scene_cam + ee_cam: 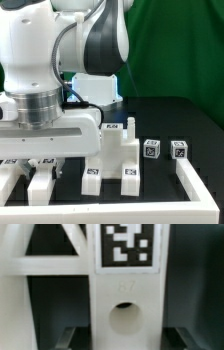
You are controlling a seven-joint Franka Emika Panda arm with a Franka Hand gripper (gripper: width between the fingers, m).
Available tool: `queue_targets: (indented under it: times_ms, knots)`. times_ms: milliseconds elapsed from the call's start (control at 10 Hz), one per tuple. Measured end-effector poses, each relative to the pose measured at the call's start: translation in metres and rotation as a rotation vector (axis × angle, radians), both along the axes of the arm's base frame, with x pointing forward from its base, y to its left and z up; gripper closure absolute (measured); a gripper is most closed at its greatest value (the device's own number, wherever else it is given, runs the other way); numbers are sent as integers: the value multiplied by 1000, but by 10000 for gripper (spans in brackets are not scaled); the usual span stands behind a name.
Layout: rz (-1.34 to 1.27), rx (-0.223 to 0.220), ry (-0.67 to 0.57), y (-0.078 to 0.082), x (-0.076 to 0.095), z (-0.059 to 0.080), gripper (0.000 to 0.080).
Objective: Assemble chair
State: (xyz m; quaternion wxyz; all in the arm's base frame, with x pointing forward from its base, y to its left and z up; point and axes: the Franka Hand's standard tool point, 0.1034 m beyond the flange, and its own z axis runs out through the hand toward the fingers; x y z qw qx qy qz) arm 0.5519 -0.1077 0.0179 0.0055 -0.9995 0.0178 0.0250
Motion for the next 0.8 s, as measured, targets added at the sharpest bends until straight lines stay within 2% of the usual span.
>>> queue_targets:
  times_ms: [100, 400, 600, 700, 800]
  knots:
    - [-21, -1, 18, -1, 0, 10, 515]
    - [-54, 4, 33, -1, 3, 66, 515]
    - [-75, 24, 34, 13, 5, 100, 515]
    - [-96, 36, 38, 24, 5, 116, 515]
    - [-108, 43, 25, 42, 4, 129, 515]
